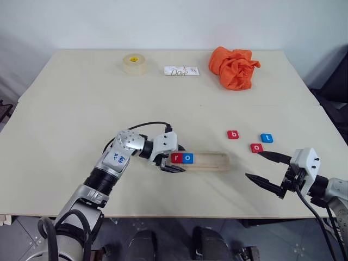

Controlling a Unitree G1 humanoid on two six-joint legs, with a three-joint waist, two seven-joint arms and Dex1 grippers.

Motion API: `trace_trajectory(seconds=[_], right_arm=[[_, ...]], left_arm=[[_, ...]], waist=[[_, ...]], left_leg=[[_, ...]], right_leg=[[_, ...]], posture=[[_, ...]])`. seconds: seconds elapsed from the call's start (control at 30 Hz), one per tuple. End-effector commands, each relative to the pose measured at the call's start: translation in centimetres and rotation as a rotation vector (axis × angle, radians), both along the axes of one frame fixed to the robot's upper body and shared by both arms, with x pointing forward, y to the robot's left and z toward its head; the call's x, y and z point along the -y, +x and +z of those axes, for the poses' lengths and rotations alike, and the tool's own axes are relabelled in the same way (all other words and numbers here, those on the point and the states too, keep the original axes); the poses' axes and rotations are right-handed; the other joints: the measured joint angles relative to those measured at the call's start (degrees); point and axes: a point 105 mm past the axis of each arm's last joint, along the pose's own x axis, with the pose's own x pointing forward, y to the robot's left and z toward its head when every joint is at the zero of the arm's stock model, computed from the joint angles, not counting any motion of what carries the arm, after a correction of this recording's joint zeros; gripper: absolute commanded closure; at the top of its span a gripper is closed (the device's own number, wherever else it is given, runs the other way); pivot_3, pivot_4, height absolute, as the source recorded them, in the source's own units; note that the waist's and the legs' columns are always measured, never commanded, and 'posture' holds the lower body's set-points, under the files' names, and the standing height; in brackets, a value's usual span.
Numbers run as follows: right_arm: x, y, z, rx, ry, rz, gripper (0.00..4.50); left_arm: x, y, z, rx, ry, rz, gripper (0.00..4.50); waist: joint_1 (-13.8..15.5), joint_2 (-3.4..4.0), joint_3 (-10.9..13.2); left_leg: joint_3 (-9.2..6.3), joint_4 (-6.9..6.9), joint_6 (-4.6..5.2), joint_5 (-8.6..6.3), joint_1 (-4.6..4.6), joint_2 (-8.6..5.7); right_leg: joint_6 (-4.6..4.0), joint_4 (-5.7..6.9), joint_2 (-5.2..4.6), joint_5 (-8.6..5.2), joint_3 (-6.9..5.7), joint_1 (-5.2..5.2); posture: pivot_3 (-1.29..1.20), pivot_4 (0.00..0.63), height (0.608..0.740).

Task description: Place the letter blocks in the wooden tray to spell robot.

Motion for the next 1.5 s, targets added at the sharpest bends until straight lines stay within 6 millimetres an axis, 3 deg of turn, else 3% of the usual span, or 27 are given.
trace_trajectory(seconds=[0.03,0.1,0.4,0.5,0.57,0.67,0.77,0.97,1.2,1.5], right_arm=[[0.0,-0.2,1.0,0.042,0.009,-0.002,0.00],[0.0,-0.2,1.1,0.043,0.007,-0.002,0.00],[0.2,-0.2,1.3,0.032,0.019,-0.026,0.00],[1.1,0.5,1.6,0.031,0.097,-0.140,0.00],[1.5,0.7,1.7,0.039,0.117,-0.187,0.00],[2.3,1.9,2.0,0.076,0.162,-0.310,0.00],[2.9,2.5,1.9,0.073,0.156,-0.386,0.00],[2.8,2.4,2.4,0.045,0.109,-0.421,0.00],[2.7,1.2,2.7,-0.021,0.046,-0.394,0.00],[2.9,1.3,3.0,-0.044,0.025,-0.399,0.00]], left_arm=[[0.6,-0.2,0.9,0.034,-0.004,-0.025,0.36],[0.6,-0.6,0.7,0.021,0.002,-0.032,0.05],[-1.0,-1.5,2.8,0.026,-0.101,-0.033,0.05],[-3.9,-1.3,4.5,0.062,-0.195,0.028,0.05],[-4.8,-1.2,4.8,0.072,-0.213,0.059,0.05],[-7.7,0.2,6.1,0.136,-0.312,0.184,0.05],[-9.2,-0.1,7.2,0.206,-0.427,0.183,0.05],[-11.3,-3.0,4.8,0.133,-0.465,0.094,0.05],[-13.5,-4.5,1.2,0.008,-0.436,0.026,0.05],[-13.1,-4.1,1.1,0.005,-0.427,-0.021,0.05]], waist=[[-0.04,0.00,0.00],[-0.05,0.00,0.00],[-0.13,0.00,0.00],[-0.21,0.00,0.00],[-0.13,0.01,0.00],[-0.06,0.00,0.00],[-0.10,0.01,-0.01],[-0.12,0.03,-0.02],[-0.09,0.03,-0.02],[-0.11,0.02,-0.03]], left_leg=[[0.00,0.00,0.00,0.00,0.00,0.00],[-0.01,-0.01,0.00,0.00,0.00,0.00],[-0.01,0.00,0.01,0.01,0.01,0.01],[-0.02,0.00,0.01,0.01,0.02,0.02],[-0.05,0.00,0.01,0.01,0.03,0.03],[-0.06,0.03,0.04,0.02,0.02,0.01],[-0.08,0.04,0.06,0.02,0.02,0.01],[-0.01,0.00,0.06,0.02,0.01,0.01],[-0.08,0.00,0.09,0.00,0.02,0.02],[-0.08,0.00,0.12,-0.01,0.01,0.01]], right_leg=[[0.00,0.00,0.00,0.00,0.00,0.00],[0.00,0.01,0.00,0.00,0.00,0.00],[0.00,0.03,0.00,0.00,0.00,0.00],[0.00,0.06,0.00,0.00,0.01,-0.01],[-0.01,0.08,0.00,0.00,-0.01,-0.01],[0.00,0.07,-0.01,0.00,0.00,0.03],[0.01,0.08,-0.01,0.01,0.00,0.04],[0.00,0.04,-0.01,0.00,0.00,0.03],[-0.01,0.05,0.00,0.00,-0.01,0.04],[0.00,0.06,-0.01,0.01,-0.01,0.04]], posture=[[0.00,0.150,0.740],[0.00,0.150,0.740],[0.00,0.150,0.740],[0.00,0.150,0.740],[0.00,0.150,0.740],[0.00,0.150,0.740],[0.00,0.150,0.740],[0.00,0.150,0.740],[0.00,0.150,0.740],[0.00,0.150,0.740]])
